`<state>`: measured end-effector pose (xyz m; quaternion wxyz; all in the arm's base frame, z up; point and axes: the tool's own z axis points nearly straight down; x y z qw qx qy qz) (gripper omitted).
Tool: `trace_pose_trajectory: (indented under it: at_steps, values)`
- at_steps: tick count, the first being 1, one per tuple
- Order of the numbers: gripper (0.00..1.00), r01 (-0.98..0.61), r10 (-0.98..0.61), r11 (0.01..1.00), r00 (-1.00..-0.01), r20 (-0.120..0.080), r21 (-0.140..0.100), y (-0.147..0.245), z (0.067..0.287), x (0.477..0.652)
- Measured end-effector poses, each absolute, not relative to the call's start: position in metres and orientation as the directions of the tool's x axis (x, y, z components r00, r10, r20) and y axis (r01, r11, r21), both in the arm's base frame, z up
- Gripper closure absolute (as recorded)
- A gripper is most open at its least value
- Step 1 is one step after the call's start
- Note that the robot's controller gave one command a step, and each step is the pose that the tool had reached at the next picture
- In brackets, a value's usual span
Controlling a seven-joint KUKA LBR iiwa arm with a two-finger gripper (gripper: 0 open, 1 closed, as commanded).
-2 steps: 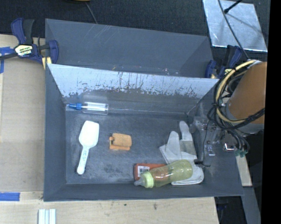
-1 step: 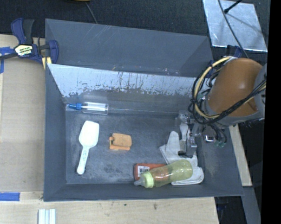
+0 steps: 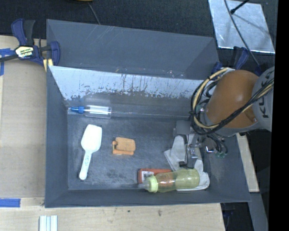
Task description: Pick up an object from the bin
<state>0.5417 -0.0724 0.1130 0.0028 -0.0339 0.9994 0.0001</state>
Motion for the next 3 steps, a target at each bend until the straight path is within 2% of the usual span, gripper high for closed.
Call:
trace_pose_trajectory:
  at_steps: [1,2,3]
  values:
    - [0.0,-0.141,-0.141,0.99,-0.99,-0.004,-0.001,-0.07,0.09,0.551]
    - [0.0,-0.031,-0.031,1.0,-1.0,-0.003,0.001,-0.081,0.077,0.564]
    - [1.0,-0.144,-0.144,0.99,-0.99,-0.008,-0.002,-0.108,0.077,0.592]
